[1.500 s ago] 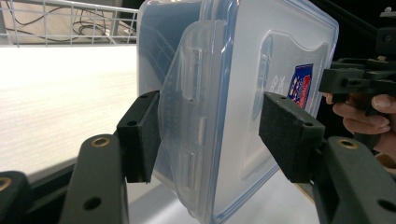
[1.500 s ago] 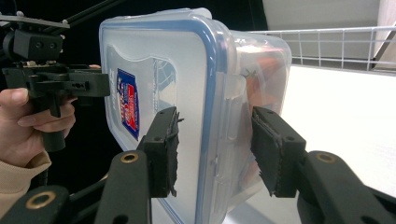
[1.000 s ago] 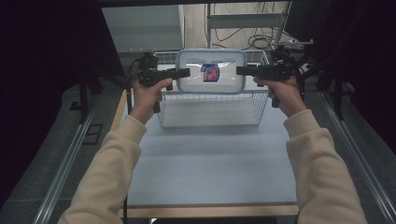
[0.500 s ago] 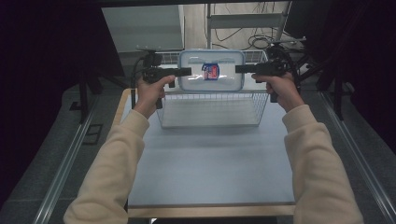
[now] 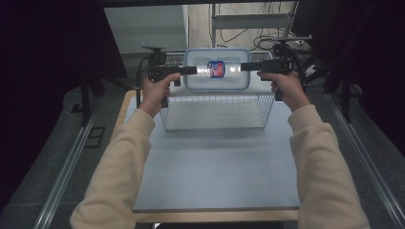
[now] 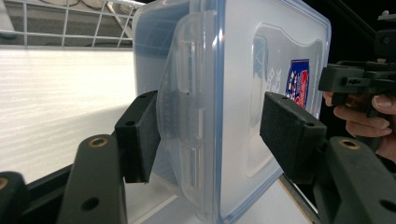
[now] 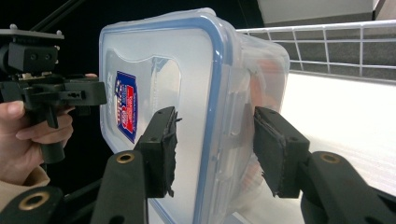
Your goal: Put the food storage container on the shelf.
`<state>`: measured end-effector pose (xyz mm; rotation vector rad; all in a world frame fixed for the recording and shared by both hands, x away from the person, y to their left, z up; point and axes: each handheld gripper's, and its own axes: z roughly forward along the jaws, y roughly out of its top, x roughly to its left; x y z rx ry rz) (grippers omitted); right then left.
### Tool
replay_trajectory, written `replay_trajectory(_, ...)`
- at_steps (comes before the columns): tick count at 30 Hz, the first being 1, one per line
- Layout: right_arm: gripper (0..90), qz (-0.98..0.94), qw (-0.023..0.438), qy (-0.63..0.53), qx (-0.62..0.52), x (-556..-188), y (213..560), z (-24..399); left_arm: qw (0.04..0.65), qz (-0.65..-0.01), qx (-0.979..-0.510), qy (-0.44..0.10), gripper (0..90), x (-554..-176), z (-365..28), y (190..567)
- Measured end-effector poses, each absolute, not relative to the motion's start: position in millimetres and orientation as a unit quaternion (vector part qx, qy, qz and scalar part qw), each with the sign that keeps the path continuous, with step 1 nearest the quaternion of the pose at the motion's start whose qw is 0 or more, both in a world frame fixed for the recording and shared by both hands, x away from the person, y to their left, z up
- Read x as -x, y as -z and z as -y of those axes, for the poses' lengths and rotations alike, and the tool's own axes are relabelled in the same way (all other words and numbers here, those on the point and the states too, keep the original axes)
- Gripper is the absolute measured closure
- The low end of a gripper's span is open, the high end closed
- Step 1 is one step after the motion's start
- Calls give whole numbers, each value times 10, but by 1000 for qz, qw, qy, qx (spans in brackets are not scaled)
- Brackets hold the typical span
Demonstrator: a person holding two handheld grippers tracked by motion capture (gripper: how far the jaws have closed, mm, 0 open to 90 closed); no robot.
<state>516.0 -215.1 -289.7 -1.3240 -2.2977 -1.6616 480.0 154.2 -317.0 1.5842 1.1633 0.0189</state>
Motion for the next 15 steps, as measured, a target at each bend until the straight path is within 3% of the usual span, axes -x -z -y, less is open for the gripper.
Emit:
replay_trajectory(8,472,721,5,530,446,-5255,2956,2144,553,-510,-659,8,342,-4952,-1508,3205)
replay_trajectory(12,506,718,-11,522,460,-5271,2993,2124,561,-521,-643,35,301,-5050,-1533,3300)
replay_trajectory(15,451,715,-13,521,466,-5267,3035,2089,562,-529,-634,46,251,-5119,-1519,3353)
